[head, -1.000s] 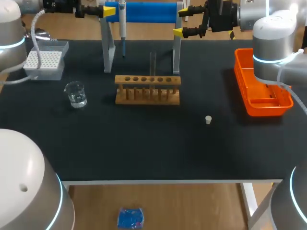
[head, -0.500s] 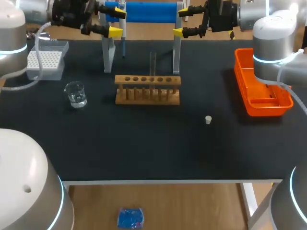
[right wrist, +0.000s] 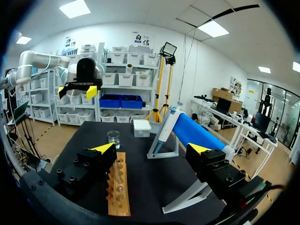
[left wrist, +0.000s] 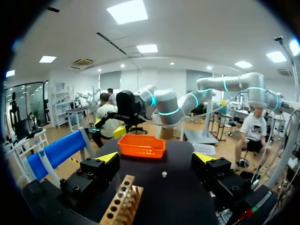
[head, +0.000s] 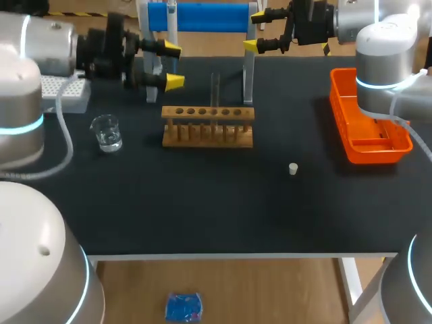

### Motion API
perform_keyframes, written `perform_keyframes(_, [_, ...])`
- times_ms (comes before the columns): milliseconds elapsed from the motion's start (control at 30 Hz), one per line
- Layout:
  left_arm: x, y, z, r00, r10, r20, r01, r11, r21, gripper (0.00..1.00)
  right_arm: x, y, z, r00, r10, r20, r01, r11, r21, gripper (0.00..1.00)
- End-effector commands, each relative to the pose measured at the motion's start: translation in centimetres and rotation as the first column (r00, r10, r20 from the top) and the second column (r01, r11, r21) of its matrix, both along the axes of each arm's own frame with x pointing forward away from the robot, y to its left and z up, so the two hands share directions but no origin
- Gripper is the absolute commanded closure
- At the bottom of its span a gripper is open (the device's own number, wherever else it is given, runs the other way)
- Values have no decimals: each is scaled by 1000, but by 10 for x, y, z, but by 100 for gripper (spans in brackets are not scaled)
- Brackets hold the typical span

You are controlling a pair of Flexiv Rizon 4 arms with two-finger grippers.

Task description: Invert the test tube, pick up the pipette, mount the tip to pipette, aspirate from beaker and dispense into the tube, eject the tip, return the pipette, and cap with the stopper.

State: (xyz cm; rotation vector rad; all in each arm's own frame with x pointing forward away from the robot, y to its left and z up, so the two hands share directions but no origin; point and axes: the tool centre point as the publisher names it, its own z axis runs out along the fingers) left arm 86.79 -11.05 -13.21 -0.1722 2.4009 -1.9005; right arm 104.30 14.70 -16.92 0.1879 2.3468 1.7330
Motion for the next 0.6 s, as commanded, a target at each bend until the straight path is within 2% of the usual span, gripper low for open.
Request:
perform_keyframes(33, [-6, 0, -18, 913, 400, 84, -401, 916, -9, 0, 0, -1, 1, 1000, 2, -2, -2, 1000, -3, 0])
perform_keyframes(267, [7, 6, -40, 904, 424, 59, -424, 906, -13, 0, 0, -1, 1, 1000, 2, -2, -2, 1000, -3, 0])
perform_keyframes(600, [36, 15, -55, 904, 425, 48, -425, 905, -13, 0, 0, -1, 1, 1000, 2, -2, -2, 1000, -3, 0])
